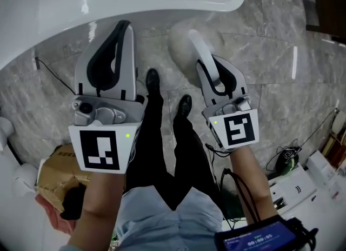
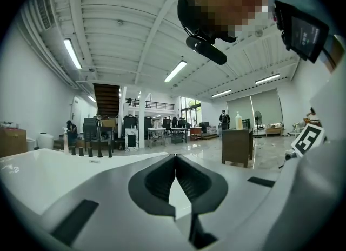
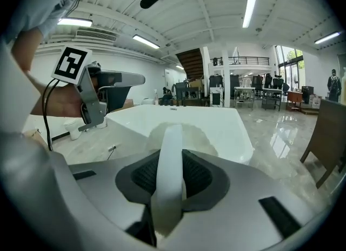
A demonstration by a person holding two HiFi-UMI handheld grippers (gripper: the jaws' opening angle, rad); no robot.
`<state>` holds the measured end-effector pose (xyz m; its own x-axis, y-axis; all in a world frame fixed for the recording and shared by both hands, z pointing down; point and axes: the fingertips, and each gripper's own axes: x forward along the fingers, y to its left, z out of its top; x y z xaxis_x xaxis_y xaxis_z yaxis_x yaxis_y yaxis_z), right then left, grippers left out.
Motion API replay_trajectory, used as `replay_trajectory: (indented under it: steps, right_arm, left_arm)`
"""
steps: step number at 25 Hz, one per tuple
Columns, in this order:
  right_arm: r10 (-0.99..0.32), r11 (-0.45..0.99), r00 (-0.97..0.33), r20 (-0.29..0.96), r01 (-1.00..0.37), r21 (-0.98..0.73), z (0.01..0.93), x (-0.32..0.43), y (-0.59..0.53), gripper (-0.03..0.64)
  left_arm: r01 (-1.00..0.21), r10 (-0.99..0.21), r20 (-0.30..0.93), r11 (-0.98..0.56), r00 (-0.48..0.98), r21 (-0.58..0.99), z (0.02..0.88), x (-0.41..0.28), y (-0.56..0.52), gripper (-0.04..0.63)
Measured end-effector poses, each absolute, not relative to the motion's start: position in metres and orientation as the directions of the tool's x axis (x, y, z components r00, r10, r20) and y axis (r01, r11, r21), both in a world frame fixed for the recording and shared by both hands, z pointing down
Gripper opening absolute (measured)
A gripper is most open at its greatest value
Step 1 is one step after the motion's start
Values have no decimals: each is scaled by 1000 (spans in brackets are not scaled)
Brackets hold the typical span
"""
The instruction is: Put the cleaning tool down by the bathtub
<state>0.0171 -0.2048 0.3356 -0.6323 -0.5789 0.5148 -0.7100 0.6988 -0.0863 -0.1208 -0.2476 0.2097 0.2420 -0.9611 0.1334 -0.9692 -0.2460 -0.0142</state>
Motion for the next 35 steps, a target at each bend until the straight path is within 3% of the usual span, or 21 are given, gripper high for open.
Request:
replay_trajectory:
  steps: [35]
  right_arm:
    - [-426, 833, -734, 529, -547, -88, 611, -25, -203, 101]
  left_arm:
    - [-971, -950, 208, -239, 233, 0, 458, -149, -239, 17]
